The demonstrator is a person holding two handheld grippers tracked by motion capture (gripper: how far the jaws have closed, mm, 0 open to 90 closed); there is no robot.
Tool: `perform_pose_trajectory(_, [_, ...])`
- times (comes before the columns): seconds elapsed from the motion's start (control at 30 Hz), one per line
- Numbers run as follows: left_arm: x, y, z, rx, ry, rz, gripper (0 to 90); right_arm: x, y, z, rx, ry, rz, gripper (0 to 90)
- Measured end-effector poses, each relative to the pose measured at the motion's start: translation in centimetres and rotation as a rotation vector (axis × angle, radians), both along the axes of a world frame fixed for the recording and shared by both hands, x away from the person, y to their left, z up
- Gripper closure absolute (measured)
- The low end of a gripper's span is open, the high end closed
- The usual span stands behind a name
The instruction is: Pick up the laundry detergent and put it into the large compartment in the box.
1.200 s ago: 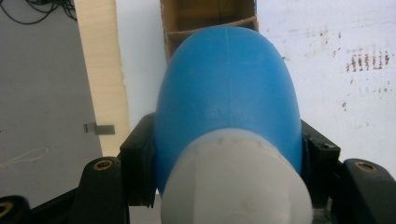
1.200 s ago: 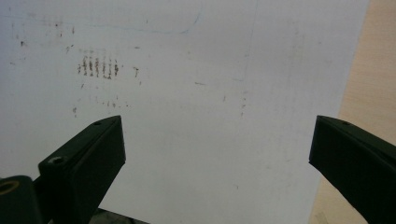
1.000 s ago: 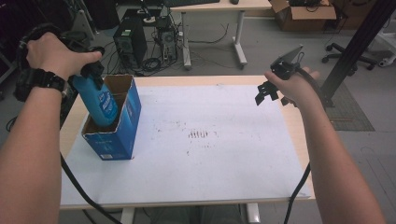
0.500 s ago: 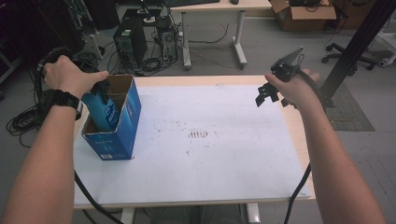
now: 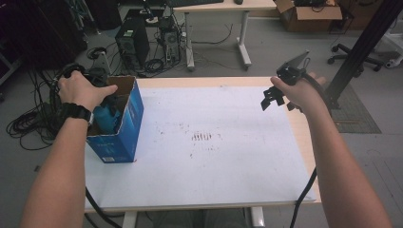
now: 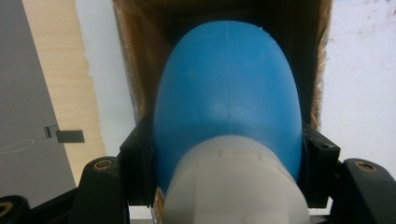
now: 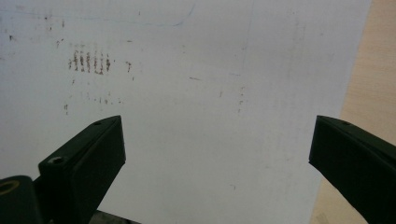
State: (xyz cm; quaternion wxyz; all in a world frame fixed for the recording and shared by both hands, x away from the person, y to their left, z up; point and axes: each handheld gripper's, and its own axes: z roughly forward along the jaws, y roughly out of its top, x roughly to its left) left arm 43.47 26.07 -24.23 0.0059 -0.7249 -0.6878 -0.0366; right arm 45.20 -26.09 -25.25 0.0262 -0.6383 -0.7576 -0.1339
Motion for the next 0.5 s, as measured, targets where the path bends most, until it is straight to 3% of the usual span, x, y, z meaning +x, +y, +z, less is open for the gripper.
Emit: perform_pose_trajectory(0.5, [0.1,-0.1,-2.7,-0.011,0.022,-0.015,37.5,0.0,-0.2,-0.2,-0.002,0.002,-0.003,3.5])
